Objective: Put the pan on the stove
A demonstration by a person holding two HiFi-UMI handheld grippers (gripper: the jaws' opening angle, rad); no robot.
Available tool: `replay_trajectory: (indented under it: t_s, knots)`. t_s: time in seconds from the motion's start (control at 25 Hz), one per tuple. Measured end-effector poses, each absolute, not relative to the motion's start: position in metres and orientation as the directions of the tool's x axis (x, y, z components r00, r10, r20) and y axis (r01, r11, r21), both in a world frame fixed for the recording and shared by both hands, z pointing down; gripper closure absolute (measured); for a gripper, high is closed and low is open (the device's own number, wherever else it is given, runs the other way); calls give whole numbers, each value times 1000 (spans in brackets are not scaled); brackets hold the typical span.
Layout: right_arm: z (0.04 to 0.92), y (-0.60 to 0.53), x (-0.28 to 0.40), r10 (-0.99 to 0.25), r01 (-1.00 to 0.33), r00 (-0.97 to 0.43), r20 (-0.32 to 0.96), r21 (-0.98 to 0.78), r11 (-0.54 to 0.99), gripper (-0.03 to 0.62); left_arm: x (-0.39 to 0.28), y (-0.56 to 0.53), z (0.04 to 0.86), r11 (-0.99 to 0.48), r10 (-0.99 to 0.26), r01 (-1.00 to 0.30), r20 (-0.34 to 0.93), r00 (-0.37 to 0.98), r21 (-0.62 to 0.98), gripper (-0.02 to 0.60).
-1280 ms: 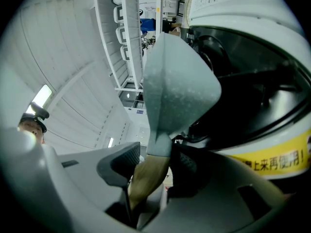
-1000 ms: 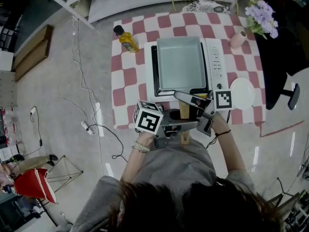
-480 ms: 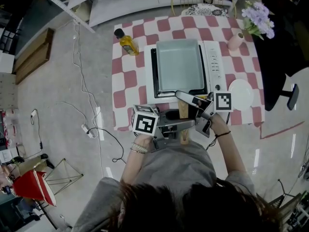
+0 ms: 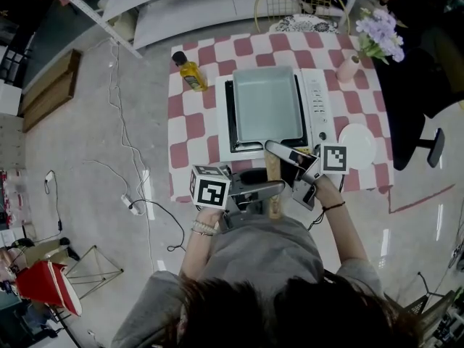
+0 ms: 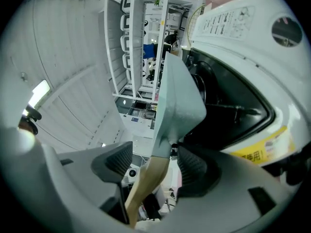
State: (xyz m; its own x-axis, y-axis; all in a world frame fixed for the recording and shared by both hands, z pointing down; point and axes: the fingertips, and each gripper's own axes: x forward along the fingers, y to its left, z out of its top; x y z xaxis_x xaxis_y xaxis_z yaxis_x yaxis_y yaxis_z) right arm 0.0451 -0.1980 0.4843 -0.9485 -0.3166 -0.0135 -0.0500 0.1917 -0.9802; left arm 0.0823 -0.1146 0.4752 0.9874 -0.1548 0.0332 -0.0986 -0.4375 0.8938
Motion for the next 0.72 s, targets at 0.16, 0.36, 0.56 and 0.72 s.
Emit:
replay_trajectory:
  t_s: [0.16, 0.36, 0.56, 0.72]
  knots:
    - [487, -197, 53, -333, -69, -943, 5, -981, 182, 307, 71, -115, 476, -450, -192, -143, 61, 980, 881, 341]
    - [487, -197, 60, -346, -114, -937, 36, -971, 208, 307, 57, -117, 472, -458, -223, -162, 64, 973, 874, 341]
    - [484, -196, 67, -357, -130, -933, 46, -968, 215, 310, 40, -122, 469, -475, -279, -211, 81, 957, 854, 342]
    - [481, -194, 74, -373, -162, -925, 67, -959, 230, 323, 28, -124, 468, -490, -322, -266, 111, 940, 830, 351]
